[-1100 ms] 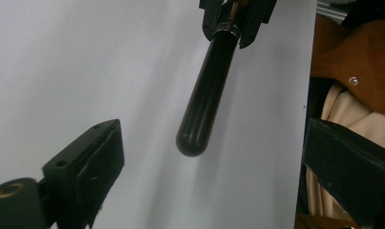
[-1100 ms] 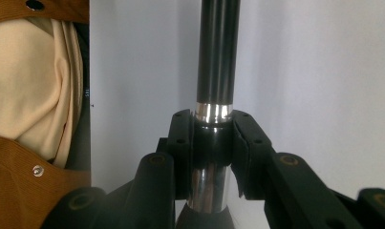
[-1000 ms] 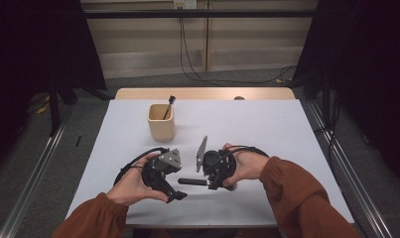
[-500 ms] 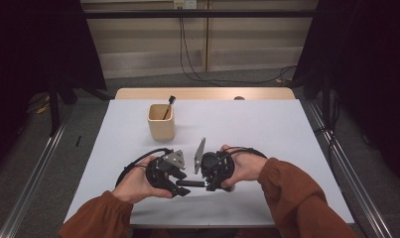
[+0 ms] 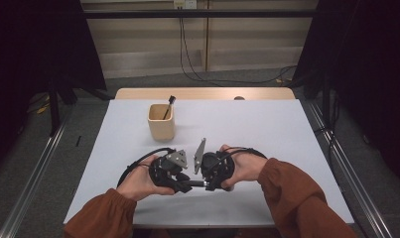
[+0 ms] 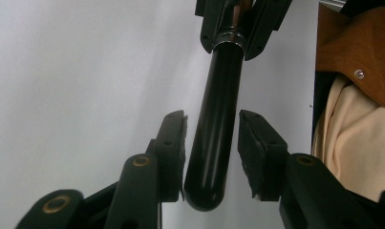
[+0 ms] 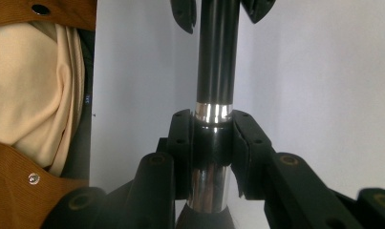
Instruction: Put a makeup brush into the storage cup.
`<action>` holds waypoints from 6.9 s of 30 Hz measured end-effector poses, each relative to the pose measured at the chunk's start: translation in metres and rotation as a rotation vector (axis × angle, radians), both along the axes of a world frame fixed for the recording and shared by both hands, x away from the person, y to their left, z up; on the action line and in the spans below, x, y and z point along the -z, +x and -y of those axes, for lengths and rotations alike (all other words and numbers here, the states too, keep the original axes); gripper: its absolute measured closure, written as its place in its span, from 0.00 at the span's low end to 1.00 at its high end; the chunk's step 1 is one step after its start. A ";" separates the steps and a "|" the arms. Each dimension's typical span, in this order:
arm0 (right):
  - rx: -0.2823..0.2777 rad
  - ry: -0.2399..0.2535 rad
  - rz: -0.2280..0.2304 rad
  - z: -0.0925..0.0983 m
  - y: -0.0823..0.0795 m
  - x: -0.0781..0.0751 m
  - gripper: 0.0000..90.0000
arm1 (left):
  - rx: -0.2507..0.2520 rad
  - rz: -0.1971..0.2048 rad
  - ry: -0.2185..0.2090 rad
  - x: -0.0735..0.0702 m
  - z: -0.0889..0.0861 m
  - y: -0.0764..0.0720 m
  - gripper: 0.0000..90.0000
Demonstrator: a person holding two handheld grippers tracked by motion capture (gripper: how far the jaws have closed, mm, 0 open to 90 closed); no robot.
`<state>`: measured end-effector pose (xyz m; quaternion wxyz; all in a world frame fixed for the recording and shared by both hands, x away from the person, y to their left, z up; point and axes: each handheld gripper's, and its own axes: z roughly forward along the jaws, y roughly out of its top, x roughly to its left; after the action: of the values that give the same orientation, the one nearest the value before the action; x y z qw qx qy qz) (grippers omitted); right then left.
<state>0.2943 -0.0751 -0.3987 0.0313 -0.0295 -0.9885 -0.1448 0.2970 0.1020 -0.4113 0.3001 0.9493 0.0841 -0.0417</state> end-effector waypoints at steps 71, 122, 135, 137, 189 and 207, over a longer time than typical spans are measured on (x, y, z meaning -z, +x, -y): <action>0.322 0.215 0.047 0.075 0.010 0.003 0.09 | -0.202 -0.018 -0.191 0.009 -0.074 -0.001 0.83; 0.491 0.726 0.081 0.098 -0.022 0.032 0.02 | -0.344 0.063 -0.515 0.012 -0.080 -0.012 0.83; 0.514 0.832 0.134 0.096 -0.030 0.036 0.01 | -0.321 0.086 -0.608 0.010 -0.071 -0.015 0.83; 0.509 0.854 0.136 0.096 -0.031 0.034 0.01 | -0.319 0.090 -0.614 0.009 -0.069 -0.016 0.83; 0.537 1.143 0.093 0.080 -0.018 0.013 0.64 | -0.242 0.096 -0.665 0.015 -0.031 -0.021 0.83; 0.542 1.205 -0.005 0.080 -0.015 0.016 0.75 | -0.223 0.092 -0.627 0.022 -0.025 -0.021 0.83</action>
<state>0.2794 -0.1549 -0.4148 0.0071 -0.2548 -0.6923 -0.6751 0.2764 0.1266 -0.4330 0.5837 0.7966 0.1568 0.0106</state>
